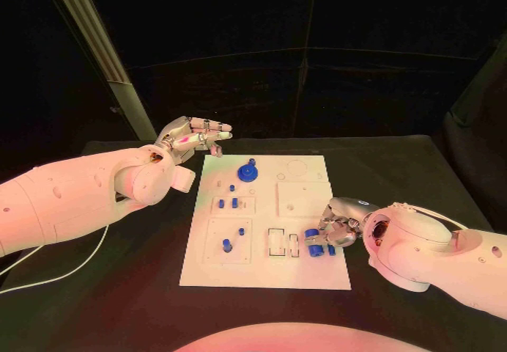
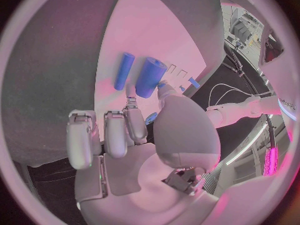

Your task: Assemble the parts on the task board

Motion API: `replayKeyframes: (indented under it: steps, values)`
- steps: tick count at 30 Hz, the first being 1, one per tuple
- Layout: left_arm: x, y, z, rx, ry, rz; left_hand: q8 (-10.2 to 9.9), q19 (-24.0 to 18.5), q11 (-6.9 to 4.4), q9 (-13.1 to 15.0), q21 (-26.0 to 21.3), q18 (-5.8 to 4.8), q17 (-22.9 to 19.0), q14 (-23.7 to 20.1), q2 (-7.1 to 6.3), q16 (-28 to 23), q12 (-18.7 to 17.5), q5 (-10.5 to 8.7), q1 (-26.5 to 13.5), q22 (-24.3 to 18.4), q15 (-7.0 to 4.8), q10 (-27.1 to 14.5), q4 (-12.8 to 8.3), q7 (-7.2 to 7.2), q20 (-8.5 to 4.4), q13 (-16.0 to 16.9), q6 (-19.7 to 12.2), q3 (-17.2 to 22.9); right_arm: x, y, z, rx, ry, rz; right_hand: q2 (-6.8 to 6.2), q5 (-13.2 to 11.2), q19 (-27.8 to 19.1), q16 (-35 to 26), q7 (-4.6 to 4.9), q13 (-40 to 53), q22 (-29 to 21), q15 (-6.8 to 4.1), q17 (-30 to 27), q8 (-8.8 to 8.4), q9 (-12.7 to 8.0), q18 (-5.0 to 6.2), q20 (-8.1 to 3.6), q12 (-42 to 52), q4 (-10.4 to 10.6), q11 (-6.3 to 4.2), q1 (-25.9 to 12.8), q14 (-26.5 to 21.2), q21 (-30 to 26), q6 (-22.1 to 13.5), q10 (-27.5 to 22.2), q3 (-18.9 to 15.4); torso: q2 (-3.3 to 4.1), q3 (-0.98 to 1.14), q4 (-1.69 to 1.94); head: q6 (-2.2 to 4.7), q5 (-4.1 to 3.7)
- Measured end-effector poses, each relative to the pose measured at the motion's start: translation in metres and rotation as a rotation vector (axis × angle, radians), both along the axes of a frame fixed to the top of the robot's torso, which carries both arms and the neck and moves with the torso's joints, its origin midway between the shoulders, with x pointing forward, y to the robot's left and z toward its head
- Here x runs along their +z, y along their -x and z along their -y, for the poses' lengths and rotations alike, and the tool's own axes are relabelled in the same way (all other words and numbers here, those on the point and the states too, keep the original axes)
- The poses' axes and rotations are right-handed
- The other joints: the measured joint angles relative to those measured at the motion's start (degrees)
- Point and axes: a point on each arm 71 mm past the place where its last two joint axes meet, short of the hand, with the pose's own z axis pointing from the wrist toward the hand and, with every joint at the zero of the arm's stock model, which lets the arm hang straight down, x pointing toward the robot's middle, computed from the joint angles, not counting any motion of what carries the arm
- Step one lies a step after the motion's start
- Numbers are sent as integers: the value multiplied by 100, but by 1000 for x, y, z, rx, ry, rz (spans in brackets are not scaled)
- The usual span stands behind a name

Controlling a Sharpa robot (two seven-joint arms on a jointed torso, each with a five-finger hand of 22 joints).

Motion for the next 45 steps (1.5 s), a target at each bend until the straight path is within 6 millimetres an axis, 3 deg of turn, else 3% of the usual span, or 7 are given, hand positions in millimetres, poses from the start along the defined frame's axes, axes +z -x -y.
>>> replayKeyframes:
  steps: [15,22,25,34,45]
  values:
    - [0,1,-2,1,-1,-2,0,0,0,0,0,0,-11,0,22,0,0,0,-23,-13,0,0,0,0,0,1,0,0,-4,-1,-8,18,8,9,98,11,0,66,8,106,-1,1,-1,28,237,0,0,123,-50,-8,371,1,0,52,8,50,-4,-5,3,-34,4]
    - [0,1,-3,2,-2,-3,0,0,0,1,0,0,-10,0,22,0,0,0,-22,-13,0,0,0,0,0,1,0,0,-4,5,-5,-1,-28,14,217,630,0,88,-19,106,-1,2,-1,-4,382,1,0,156,-43,-7,506,1,0,66,7,97,-10,-4,2,-24,13]
    - [0,1,-3,2,-2,-3,0,0,0,1,0,0,-10,0,22,0,0,0,-22,-13,0,0,0,0,0,1,0,0,-4,10,-2,-24,-62,7,235,786,0,110,-27,106,-1,2,-1,-35,417,0,0,179,-42,-7,519,1,0,58,6,126,-10,-4,1,-16,10]
    - [0,1,-2,0,-1,-4,0,15,0,1,-30,0,-10,0,22,0,0,0,-22,-13,0,0,-16,0,16,1,0,-16,2,19,-7,-77,-211,-40,304,938,0,109,-46,105,-1,2,-2,-20,510,0,0,213,-43,-7,496,1,0,77,6,127,-10,-4,7,-1,-8]
    - [0,1,-1,-3,-1,-6,0,15,0,1,-30,0,-10,0,22,0,0,0,-22,-12,0,0,-16,0,15,1,0,-16,2,20,-23,-87,-303,-83,365,979,0,108,-47,105,-1,2,-2,-24,557,1,0,213,-43,-7,433,1,0,78,6,125,-4,-9,9,-8,30]
